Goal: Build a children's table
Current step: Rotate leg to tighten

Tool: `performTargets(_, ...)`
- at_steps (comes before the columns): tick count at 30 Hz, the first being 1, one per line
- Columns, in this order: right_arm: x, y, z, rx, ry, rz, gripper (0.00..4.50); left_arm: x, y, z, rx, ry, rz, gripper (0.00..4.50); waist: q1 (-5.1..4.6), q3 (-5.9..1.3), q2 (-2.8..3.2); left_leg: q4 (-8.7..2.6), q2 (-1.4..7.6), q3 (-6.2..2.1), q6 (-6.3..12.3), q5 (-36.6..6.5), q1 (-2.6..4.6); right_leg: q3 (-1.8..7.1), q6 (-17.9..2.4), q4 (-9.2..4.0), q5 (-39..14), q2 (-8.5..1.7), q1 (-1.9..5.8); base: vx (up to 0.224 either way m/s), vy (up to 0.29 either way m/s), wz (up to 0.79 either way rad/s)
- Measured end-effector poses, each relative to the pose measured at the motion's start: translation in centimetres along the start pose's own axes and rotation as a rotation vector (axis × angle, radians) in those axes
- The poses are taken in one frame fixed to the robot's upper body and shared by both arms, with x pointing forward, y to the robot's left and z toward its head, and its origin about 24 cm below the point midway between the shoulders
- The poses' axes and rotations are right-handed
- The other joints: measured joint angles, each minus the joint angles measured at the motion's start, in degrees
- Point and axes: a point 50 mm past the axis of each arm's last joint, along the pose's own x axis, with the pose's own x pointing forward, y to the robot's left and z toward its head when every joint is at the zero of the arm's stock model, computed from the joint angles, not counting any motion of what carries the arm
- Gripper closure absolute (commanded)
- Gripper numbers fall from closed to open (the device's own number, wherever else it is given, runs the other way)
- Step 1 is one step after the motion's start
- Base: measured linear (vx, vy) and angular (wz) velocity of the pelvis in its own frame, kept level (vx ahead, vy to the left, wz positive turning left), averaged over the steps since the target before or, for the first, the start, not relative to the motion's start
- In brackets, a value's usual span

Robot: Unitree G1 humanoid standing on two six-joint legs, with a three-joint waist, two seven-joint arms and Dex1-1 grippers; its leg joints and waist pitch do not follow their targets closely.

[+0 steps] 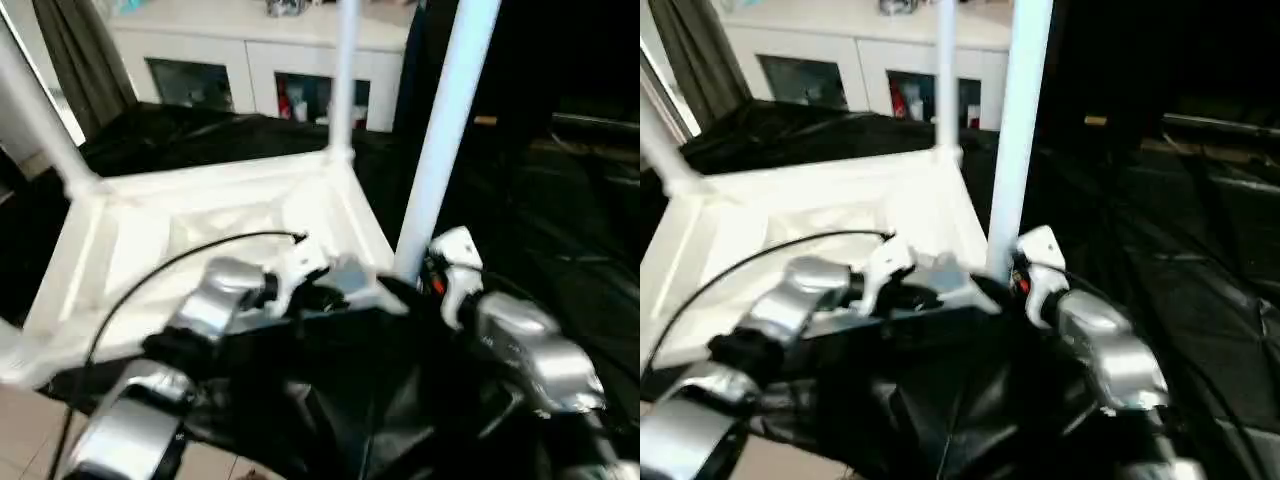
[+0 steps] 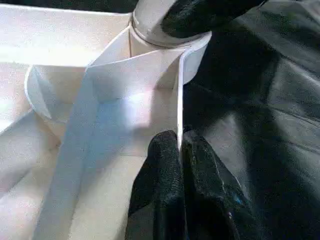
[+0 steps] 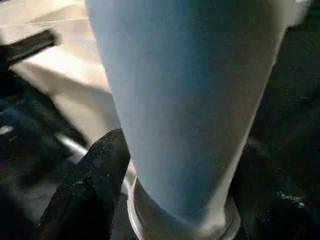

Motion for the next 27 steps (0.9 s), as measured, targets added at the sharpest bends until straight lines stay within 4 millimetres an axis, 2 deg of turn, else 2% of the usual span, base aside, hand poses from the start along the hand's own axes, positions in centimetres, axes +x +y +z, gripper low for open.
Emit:
performTargets(2, -0.7, 0.1, 0.0, -0.025, 0.02, 0.064, 1.47, -0.2, -0.3, -0.1, 0.006, 0.004, -0.041, 4.5, 0.18, 0.02, -0.01, 0.04, 0.0, 0.0, 0.01, 0.0, -0.06, -0.01, 0.0, 0.0, 0.0, -0.02, -0.01, 0.0, 0.0, 0.0)
performTargets(5, -2.1, 0.5, -0.1, -0.058, 0.066, 0.194, 1.47, -0.9, -0.9, -0.4, 0.002, 0.014, -0.121, 4.5, 1.0, 0.04, -0.04, 0.05, 0.0, 0.01, 0.05, 0.0, -0.11, -0.02, 0.0, -0.02, 0.0, -0.03, -0.02, 0.0, 0.0, 0.0)
performTargets(7, -2.4, 0.8, -0.3, -0.061, 0.087, 0.255, 1.47, -1.1, -1.2, -0.5, 0.003, 0.02, -0.164, 4.5, 1.54, 0.04, -0.02, 0.08, 0.01, 0.01, 0.05, 0.0, -0.14, -0.03, 0.0, 0.01, 0.0, -0.03, -0.06, 0.0, 0.0, 0.0)
performTargets(10, -2.4, 1.1, -0.4, -0.058, 0.104, 0.309, 1.47, -1.5, -1.5, -0.8, -0.007, 0.024, -0.195, 4.5, 1.61, 0.04, -0.02, 0.15, 0.04, 0.01, 0.04, 0.0, -0.21, -0.05, 0.0, 0.02, 0.0, -0.03, -0.07, 0.0, 0.0, 0.0)
performTargets(14, -2.4, 1.2, -0.4, -0.053, 0.107, 0.314, 1.89, -1.6, -1.6, -0.8, -0.007, 0.025, -0.198, 4.5, 1.62, 0.05, -0.05, 0.2, 0.04, 0.0, 0.05, 0.0, -0.25, -0.05, 0.0, 0.03, 0.0, -0.04, -0.07, 0.0, 0.0, 0.0)
performTargets(18, -2.1, 1.4, -0.4, -0.07, 0.1, 0.315, 2.05, -1.7, -1.6, -0.8, -0.009, 0.025, -0.191, 4.5, 1.56, 0.04, -0.04, 0.2, 0.06, 0.0, 0.04, 0.0, -0.28, -0.07, 0.0, 0.04, 0.0, -0.04, -0.09, 0.0, 0.0, 0.0)
performTargets(23, -1.4, 1.1, -0.2, -0.067, 0.067, 0.22, 2.25, -1.6, -1.3, -0.8, -0.012, 0.019, -0.128, 4.5, 1.18, 0.07, -0.17, 0.27, 0.06, 0.0, 0.03, 0.0, -0.3, -0.03, 0.0, 0.14, 0.0, -0.04, -0.03, 0.0, 0.0, 0.0)
performTargets(27, 0.5, -0.2, 0.1, -0.01, 0.016, -0.013, 2.42, -0.4, -0.2, -0.2, -0.025, 0.008, 0.02, 4.5, -0.1, 0.11, -0.36, 0.27, 0.07, -0.01, -0.11, 0.1, -0.24, -0.04, 0.0, 0.12, 0.1, -0.03, -0.02, 0.0, 0.0, 0.0)
